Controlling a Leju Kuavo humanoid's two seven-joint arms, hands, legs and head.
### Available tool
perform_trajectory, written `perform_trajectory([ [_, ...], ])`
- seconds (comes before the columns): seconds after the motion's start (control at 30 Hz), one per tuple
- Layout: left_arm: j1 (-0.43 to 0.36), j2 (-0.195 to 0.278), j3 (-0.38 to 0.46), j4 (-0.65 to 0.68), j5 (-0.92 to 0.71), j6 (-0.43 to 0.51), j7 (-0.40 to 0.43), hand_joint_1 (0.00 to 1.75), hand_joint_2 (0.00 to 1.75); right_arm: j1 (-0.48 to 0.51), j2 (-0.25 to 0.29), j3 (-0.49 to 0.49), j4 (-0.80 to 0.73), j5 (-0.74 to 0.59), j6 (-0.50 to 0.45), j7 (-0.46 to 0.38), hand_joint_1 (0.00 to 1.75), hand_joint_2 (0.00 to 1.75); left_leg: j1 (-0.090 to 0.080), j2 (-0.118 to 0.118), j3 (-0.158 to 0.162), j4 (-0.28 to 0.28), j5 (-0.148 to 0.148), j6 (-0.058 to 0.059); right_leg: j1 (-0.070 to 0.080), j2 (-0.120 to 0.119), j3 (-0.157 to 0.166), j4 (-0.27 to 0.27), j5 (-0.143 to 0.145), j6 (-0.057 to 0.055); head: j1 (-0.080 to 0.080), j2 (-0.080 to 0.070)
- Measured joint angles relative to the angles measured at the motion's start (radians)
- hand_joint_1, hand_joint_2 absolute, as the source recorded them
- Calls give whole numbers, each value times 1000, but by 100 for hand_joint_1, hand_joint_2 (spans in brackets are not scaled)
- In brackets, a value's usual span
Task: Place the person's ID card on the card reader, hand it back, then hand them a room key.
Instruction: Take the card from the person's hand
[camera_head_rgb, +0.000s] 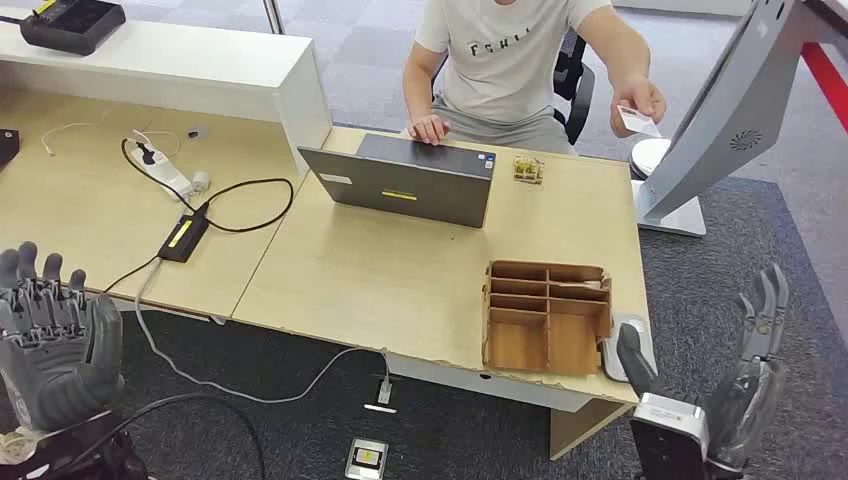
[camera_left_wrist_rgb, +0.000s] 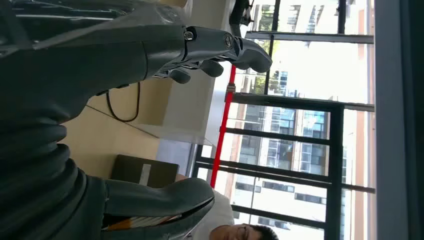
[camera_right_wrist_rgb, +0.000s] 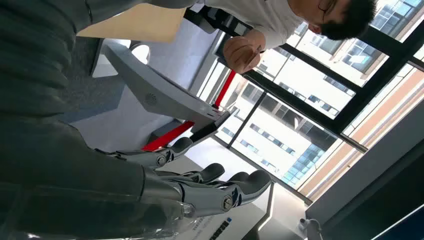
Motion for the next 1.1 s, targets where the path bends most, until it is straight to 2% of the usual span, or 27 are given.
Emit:
perform_trajectory([
  [0.1,-16,2,-1,6,72,0,-80,0,175,-34,-19,9,3,61,49,54,0,175,0,0,0,0,0,0,0,0,0,0,0,0,0,0],
  [0.2,-49,9,-2,14,154,0,-177,0,175,-103,-44,22,16,156,166,118,0,175,0,0,0,0,1,0,0,0,0,0,1,0,0,0],
  [0.27,-64,13,-4,20,179,0,-203,0,175,-146,-54,30,27,186,220,135,0,175,0,0,0,0,1,0,0,0,0,0,1,0,0,0],
  [0.43,-92,18,-5,28,190,0,-217,0,175,-259,-70,50,79,231,322,159,0,175,0,0,-1,0,2,0,0,0,0,1,2,0,0,0],
  [0.77,-155,24,-8,41,246,-37,-218,0,175,-548,-76,85,318,350,537,236,0,175,0,0,-1,0,3,0,0,-1,-1,1,2,0,0,0],
  [0.93,-165,23,-6,53,250,-82,-218,0,175,-640,-77,103,435,413,571,267,0,175,0,-1,-1,0,3,0,0,-1,-1,1,2,0,0,0],
  [1.1,-159,15,-1,56,237,-85,-218,0,175,-697,-64,129,538,448,572,275,0,175,0,-1,-2,0,3,0,0,-1,-2,1,2,0,0,0],
])
